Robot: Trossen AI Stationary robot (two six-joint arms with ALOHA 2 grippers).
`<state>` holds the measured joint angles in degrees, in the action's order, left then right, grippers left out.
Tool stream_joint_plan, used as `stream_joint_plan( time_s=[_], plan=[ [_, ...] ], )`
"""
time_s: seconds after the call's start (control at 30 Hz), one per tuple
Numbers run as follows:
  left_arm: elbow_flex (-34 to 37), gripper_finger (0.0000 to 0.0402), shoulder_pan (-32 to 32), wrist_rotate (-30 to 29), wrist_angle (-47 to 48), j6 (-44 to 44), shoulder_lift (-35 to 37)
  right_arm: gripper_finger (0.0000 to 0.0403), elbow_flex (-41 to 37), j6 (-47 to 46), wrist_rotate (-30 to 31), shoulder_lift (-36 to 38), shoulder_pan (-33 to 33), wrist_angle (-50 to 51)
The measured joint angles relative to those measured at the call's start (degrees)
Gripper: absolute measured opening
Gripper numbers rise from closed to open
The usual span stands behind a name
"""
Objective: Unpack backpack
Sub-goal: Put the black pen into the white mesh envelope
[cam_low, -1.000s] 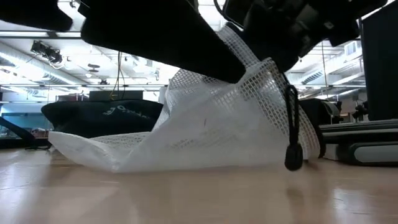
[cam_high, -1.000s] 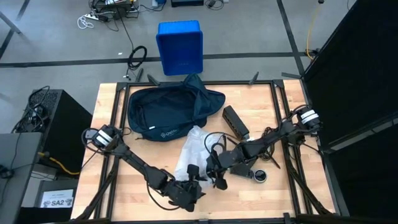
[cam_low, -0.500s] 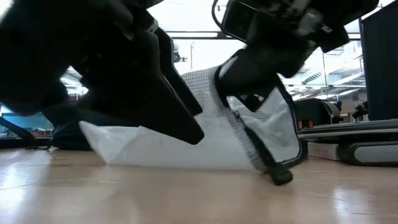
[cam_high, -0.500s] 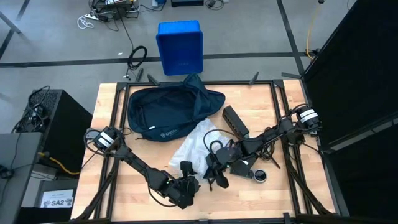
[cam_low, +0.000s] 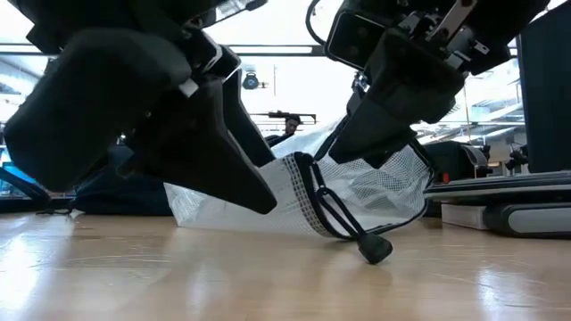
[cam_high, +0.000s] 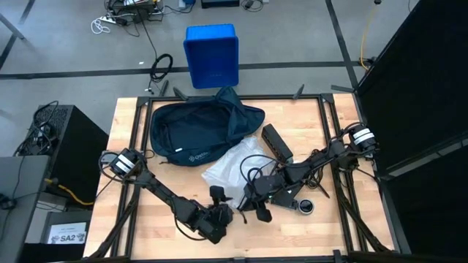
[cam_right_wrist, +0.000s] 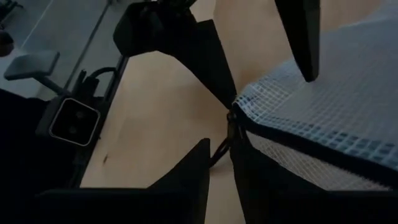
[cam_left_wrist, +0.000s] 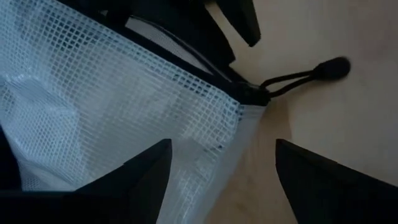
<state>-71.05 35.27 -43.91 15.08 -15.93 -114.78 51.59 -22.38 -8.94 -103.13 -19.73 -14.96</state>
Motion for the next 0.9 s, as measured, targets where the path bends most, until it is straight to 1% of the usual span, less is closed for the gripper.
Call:
stream_joint_plan(
  time_s=[0.13, 0.27, 0.4, 0.47, 0.53, 0.57, 0.67, 0.7, 0.77, 0.9],
  plan=[
    [0.0, 0.0236, -0.7, -0.5, 2.6, -1.2, 0.0, 0.0046, 0.0, 0.0, 0.2, 0.0, 0.0, 0.0],
    [0.0, 0.0233, -1.3, -1.8, 3.0, -1.3, 0.0, 0.0045, 0.0, 0.0, 0.2, 0.0, 0.0, -0.5],
    [0.0, 0.0232, -2.0, -1.9, 2.9, -1.2, 0.0, 0.0045, 0.0, -0.1, -4.5, 0.3, -0.4, -4.5],
    [0.0, 0.022, -2.2, -1.9, 3.0, -1.1, 0.0, 0.0045, 0.0, 0.0, -5.8, 0.7, -0.8, -6.3],
    [0.0, 0.0181, -2.3, -1.5, 3.3, -1.1, 0.0, 0.0044, 0.0, 0.4, -5.9, 1.6, -1.3, -6.0],
    [0.0, 0.0153, -2.3, -1.2, 3.4, -1.1, 0.0, 0.0043, 0.0, 0.7, -5.8, 2.0, -1.4, -6.0],
    [0.0, 0.0053, -2.3, 0.5, 3.4, -1.1, 0.0, 0.0043, 0.0, 1.9, -5.7, 3.2, -1.7, -5.8],
    [0.0, 0.0028, -2.4, 1.2, 3.5, -1.1, 0.0, 0.0043, 0.0, 2.4, -5.7, 3.6, -1.7, -5.8],
    [0.0, 0.0011, -2.4, 1.6, 3.6, -1.3, 0.0, 0.0043, 0.0, 3.5, -5.6, 4.6, -1.9, -5.9],
    [0.0, 0.0001, -2.0, 1.5, 4.7, -0.7, 0.2, 0.0043, 0.0, 6.5, -5.6, 6.6, -2.7, -5.7]
  ],
)
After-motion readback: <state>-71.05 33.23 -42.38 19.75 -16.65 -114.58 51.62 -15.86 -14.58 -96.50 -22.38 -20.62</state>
